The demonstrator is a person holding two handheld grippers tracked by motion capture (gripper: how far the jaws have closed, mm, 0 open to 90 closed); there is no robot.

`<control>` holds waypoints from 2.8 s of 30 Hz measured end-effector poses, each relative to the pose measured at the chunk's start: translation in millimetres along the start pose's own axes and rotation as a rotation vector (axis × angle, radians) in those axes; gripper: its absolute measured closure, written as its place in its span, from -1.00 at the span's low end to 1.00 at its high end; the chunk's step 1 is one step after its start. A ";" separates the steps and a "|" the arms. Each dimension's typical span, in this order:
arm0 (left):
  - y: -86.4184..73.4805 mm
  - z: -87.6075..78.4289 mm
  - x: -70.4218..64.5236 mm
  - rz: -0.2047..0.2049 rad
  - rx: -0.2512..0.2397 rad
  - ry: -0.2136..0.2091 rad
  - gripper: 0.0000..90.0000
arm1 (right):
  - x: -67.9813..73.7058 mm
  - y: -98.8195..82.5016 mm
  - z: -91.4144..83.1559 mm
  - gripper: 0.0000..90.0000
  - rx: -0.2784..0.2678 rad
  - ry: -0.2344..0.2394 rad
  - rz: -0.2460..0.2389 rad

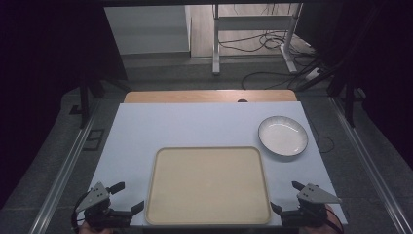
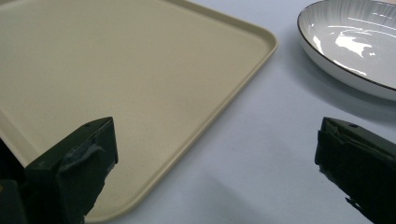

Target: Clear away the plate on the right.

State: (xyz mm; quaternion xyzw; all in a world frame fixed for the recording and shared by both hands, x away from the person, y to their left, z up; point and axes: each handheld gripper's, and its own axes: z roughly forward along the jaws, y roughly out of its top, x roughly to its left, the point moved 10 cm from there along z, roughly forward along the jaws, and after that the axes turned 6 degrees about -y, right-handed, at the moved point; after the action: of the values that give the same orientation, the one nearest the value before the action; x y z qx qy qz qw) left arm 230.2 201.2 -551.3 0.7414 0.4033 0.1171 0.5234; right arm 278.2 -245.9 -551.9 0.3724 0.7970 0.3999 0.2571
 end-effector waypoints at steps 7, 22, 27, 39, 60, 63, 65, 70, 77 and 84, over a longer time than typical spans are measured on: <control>0.0 -0.2 -0.1 -0.002 -0.001 -0.005 -1.00 | -0.5 -1.3 0.6 -1.00 0.016 -0.008 -0.005; -0.4 0.6 -0.5 0.002 0.006 -0.003 -1.00 | -3.8 4.4 2.6 -1.00 -0.003 -0.034 -0.030; -0.5 0.9 -0.5 0.004 0.009 -0.002 -1.00 | -6.1 6.2 5.0 -1.00 -0.005 -0.038 -0.041; 0.1 -0.5 0.0 0.002 -0.005 0.005 -1.00 | -15.5 10.8 10.8 -1.00 -0.019 -0.060 -0.029; -0.5 0.6 1.3 -0.012 0.005 -0.002 -1.00 | -27.5 19.2 30.6 -1.00 -0.005 -0.077 -0.036; -0.6 0.7 1.4 -0.013 0.006 -0.001 -1.00 | -29.0 20.4 32.4 -1.00 -0.006 -0.078 -0.039; -0.7 0.9 1.5 -0.013 0.008 0.000 -1.00 | -30.6 20.8 34.2 -1.00 -0.001 -0.077 -0.035; -0.9 1.2 1.6 -0.015 0.011 0.000 -1.00 | -33.9 22.3 38.9 -1.00 0.006 -0.084 -0.040; -1.2 1.6 1.4 -0.014 0.015 -0.002 -1.00 | -39.8 22.7 46.5 -1.00 0.031 -0.105 -0.044; -1.5 2.0 1.4 -0.014 0.021 -0.001 -1.00 | -49.4 22.7 55.1 -1.00 0.058 -0.150 -0.042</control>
State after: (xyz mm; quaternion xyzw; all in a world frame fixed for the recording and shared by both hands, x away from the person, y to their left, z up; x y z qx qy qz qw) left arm 231.6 201.1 -553.8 0.7442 0.4091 0.1087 0.5167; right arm 355.2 -251.6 -557.8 0.3918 0.7943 0.3424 0.3136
